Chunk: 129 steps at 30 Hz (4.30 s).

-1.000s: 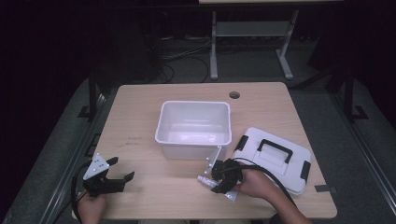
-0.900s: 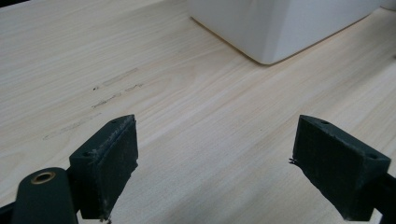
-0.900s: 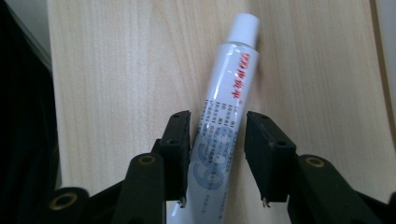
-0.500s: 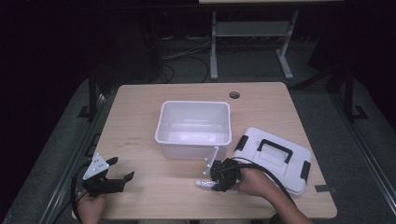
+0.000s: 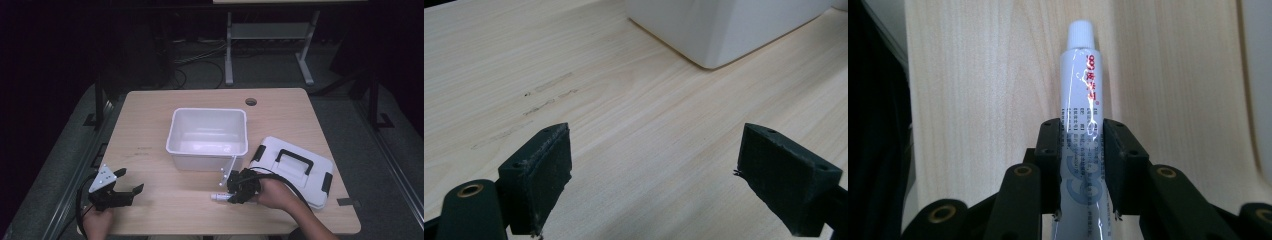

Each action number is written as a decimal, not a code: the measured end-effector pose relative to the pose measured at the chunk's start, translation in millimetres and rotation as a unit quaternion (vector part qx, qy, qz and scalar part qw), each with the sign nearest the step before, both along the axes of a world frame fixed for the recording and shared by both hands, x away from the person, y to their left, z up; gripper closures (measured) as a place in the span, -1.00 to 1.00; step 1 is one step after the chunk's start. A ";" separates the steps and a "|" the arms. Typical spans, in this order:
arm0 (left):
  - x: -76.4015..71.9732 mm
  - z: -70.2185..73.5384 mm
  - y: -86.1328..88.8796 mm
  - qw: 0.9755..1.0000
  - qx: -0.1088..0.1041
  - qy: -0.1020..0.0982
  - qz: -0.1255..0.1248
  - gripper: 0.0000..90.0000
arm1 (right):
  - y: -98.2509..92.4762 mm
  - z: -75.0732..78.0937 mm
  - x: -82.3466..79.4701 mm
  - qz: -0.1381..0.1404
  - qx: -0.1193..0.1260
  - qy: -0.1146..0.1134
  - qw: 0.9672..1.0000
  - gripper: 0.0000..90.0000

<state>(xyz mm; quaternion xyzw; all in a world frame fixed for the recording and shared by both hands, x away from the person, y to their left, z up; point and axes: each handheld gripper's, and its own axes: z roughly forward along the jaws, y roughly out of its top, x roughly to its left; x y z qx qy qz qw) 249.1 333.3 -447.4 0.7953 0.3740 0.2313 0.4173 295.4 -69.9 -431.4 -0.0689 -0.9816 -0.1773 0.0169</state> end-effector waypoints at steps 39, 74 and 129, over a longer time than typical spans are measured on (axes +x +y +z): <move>-0.4 0.1 0.8 1.000 0.000 -0.001 0.001 -0.70 | 8.3 -5.4 -5.7 0.038 -0.061 -0.031 0.997 0.59; -0.6 0.4 1.0 1.000 -0.002 -0.001 0.002 -0.70 | 3.4 109.0 9.1 0.031 0.023 -0.045 0.998 0.59; 0.1 -0.1 0.1 1.000 -0.001 -0.002 -0.001 -0.70 | 51.3 130.0 103.2 0.009 -0.007 -0.040 0.999 0.58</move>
